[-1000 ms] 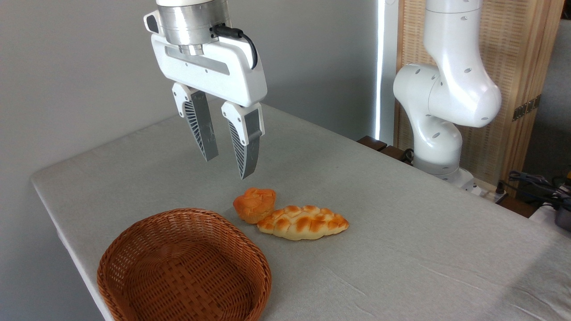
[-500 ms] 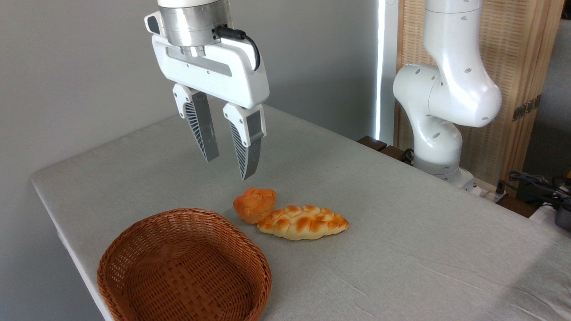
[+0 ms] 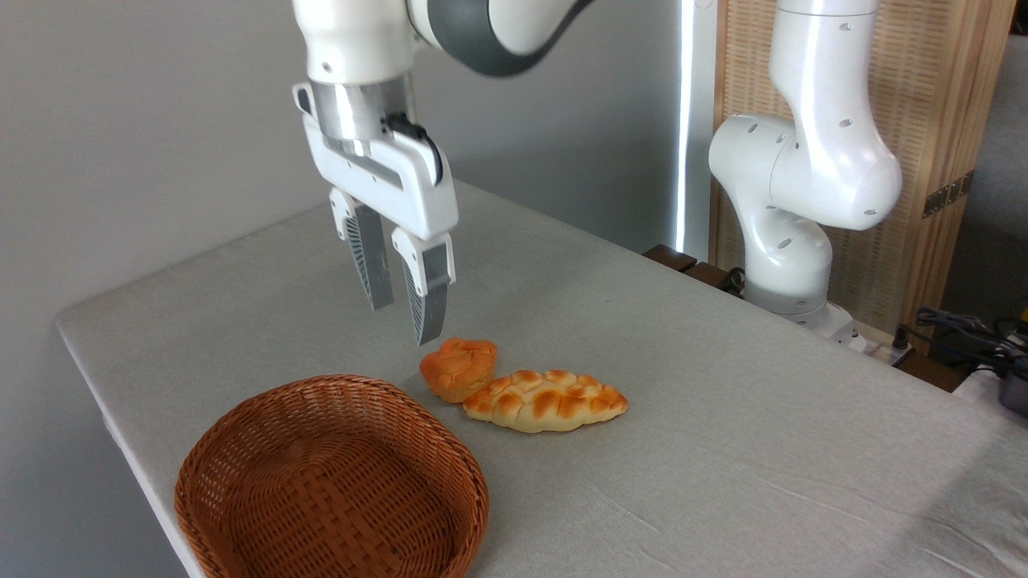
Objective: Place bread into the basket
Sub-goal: 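Lower the open gripper onto the small round orange roll and close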
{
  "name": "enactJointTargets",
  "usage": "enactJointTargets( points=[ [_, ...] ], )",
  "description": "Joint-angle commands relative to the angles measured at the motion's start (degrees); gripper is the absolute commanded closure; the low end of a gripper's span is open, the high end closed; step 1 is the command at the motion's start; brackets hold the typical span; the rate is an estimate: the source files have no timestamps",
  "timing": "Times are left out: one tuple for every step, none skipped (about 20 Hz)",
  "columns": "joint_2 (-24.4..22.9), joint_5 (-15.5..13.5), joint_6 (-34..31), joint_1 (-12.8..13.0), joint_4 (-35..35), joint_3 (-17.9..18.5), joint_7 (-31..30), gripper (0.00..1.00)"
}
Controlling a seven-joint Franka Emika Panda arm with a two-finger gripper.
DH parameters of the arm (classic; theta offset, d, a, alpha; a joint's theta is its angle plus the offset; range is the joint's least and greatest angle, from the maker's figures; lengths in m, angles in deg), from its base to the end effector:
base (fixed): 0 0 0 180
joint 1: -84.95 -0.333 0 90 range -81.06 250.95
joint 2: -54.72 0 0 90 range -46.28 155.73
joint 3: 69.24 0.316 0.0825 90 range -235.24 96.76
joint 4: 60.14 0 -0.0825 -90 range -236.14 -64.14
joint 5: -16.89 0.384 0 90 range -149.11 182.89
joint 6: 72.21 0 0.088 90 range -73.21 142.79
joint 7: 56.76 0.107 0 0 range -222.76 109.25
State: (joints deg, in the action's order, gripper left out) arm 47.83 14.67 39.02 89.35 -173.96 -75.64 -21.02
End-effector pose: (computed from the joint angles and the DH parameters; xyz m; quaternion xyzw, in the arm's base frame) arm 0.5210 -0.1042 0.5232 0.9205 -0.3888 0.0388 0.0033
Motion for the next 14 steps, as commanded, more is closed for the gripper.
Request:
enactJointTargets(
  points=[
    [-2.9,0.2,4.8,1.8,-9.4,0.7,6.2,0.0],
    [-2.9,0.2,4.8,1.7,-10.5,0.7,8.4,0.0],
    [-2.8,0.2,4.8,1.7,-11.3,0.7,8.6,0.0],
    [-2.6,0.1,4.8,1.7,-11.9,0.7,8.6,0.0],
    [-2.5,0.0,4.9,1.7,-12.7,0.7,8.6,0.0],
    [-2.4,-0.4,5.1,1.7,-13.5,0.7,8.6,0.0],
    [-2.2,-0.7,5.4,1.7,-14.1,0.6,8.6,0.0],
    [-1.7,-2.1,6.2,1.7,-14.2,0.5,8.6,0.0],
    [-1.2,-3.9,7.2,1.7,-14.5,0.3,8.6,0.01],
    [-1.0,-4.9,8.5,1.7,-14.8,0.2,8.6,0.08],
    [-0.7,-5.4,9.3,1.7,-15.2,0.2,8.6,0.21],
    [-0.5,-5.5,9.4,1.7,-15.2,0.2,8.8,0.39],
    [-0.4,-5.5,9.4,1.7,-15.2,0.2,8.9,0.6],
    [-0.4,-5.5,9.4,1.7,-15.2,0.2,9.0,0.75]
  ],
)
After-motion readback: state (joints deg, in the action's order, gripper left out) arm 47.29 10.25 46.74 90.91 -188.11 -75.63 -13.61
